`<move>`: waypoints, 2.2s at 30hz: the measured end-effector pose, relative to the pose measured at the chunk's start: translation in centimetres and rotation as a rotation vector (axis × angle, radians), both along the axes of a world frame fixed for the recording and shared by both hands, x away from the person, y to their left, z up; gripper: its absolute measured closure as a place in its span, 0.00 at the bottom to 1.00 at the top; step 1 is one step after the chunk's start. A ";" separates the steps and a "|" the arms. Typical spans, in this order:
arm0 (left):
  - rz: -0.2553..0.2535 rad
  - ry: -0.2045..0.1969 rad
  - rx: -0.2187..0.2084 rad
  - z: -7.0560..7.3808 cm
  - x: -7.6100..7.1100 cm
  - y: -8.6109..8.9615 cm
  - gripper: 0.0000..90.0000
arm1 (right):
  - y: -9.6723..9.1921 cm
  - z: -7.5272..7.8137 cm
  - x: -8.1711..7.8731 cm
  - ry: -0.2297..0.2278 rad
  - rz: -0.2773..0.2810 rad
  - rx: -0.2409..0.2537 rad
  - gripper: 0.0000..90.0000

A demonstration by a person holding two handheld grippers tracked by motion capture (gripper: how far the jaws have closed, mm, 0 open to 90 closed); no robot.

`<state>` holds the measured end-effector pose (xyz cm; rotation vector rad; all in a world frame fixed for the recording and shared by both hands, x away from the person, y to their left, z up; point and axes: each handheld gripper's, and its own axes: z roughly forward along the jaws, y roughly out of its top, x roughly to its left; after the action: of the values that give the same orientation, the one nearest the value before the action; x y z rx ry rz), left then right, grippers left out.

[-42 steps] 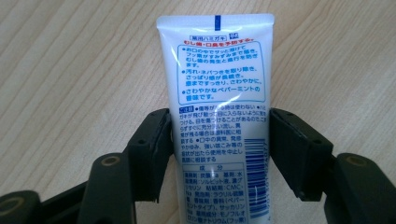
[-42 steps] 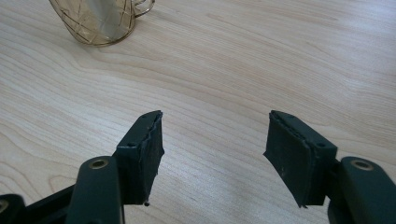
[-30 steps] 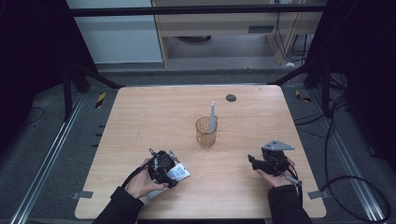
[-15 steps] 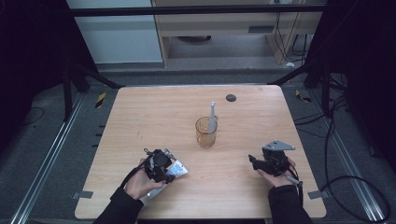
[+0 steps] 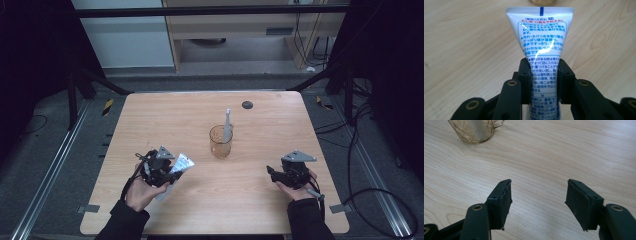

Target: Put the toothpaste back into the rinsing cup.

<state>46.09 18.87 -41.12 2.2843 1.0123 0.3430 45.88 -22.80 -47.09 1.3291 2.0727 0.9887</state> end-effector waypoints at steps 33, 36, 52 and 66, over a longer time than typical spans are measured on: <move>0.251 -0.421 -0.331 5.0 6.9 -4.5 0.77 | -0.1 0.0 -0.1 -0.028 -0.004 0.006 0.41; 0.266 -0.460 -0.364 5.3 7.2 -5.0 0.77 | -0.1 -0.1 -0.1 -0.029 -0.002 0.004 0.41; 0.274 -0.532 -0.503 5.2 8.7 -8.7 0.77 | -0.1 -0.1 -0.1 -0.034 -0.004 0.012 0.41; 0.238 -0.516 -0.527 2.9 10.3 -11.7 0.77 | -0.1 -0.2 -0.1 -0.032 0.002 0.015 0.41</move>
<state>56.36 7.20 -38.25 1.5009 0.9574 0.6394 45.80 -22.94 -47.30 1.3103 2.0475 1.0218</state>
